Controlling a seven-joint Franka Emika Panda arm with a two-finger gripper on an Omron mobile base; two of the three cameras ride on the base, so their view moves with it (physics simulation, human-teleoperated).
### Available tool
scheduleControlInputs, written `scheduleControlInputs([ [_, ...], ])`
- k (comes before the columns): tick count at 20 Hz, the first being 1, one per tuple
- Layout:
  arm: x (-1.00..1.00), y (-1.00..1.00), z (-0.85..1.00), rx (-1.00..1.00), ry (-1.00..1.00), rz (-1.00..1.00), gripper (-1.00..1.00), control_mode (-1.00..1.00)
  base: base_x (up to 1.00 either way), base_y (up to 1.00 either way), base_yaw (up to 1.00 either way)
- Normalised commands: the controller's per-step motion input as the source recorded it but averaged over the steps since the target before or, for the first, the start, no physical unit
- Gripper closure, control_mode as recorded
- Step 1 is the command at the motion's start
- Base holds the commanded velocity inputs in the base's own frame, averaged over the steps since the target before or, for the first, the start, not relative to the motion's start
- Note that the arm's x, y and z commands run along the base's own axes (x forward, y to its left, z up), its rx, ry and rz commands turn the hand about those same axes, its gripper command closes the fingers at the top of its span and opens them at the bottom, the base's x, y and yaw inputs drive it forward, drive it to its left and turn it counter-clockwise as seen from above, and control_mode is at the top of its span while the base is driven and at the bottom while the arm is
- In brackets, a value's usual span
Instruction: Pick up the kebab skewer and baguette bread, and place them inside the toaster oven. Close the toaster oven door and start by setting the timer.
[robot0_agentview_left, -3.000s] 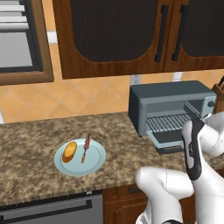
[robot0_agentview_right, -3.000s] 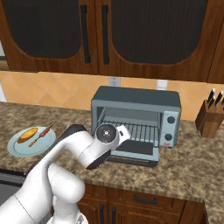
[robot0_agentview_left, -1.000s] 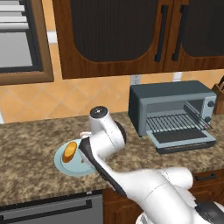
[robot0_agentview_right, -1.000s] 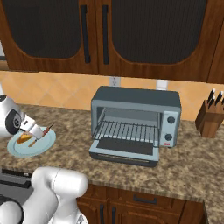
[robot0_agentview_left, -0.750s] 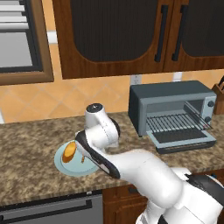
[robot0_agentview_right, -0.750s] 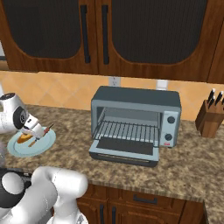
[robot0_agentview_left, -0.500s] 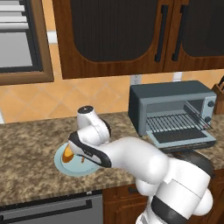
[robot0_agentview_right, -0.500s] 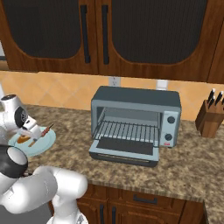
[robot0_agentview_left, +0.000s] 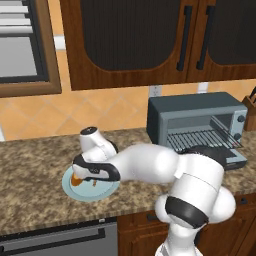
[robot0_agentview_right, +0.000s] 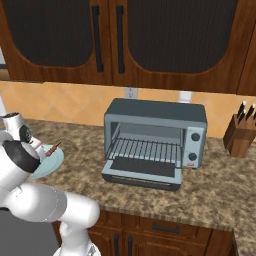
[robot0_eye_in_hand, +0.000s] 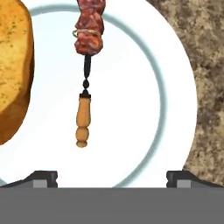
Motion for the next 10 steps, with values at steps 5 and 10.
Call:
scheduleControlInputs([
  [5, 0.16, 0.00, -0.24, 0.01, 0.00, 0.07, -1.00, -1.00, 0.00, 0.00, 0.00],
  [10, 0.24, 0.00, -0.25, 0.00, 0.02, 0.06, -1.00, -1.00, 0.00, 0.00, 0.00],
])
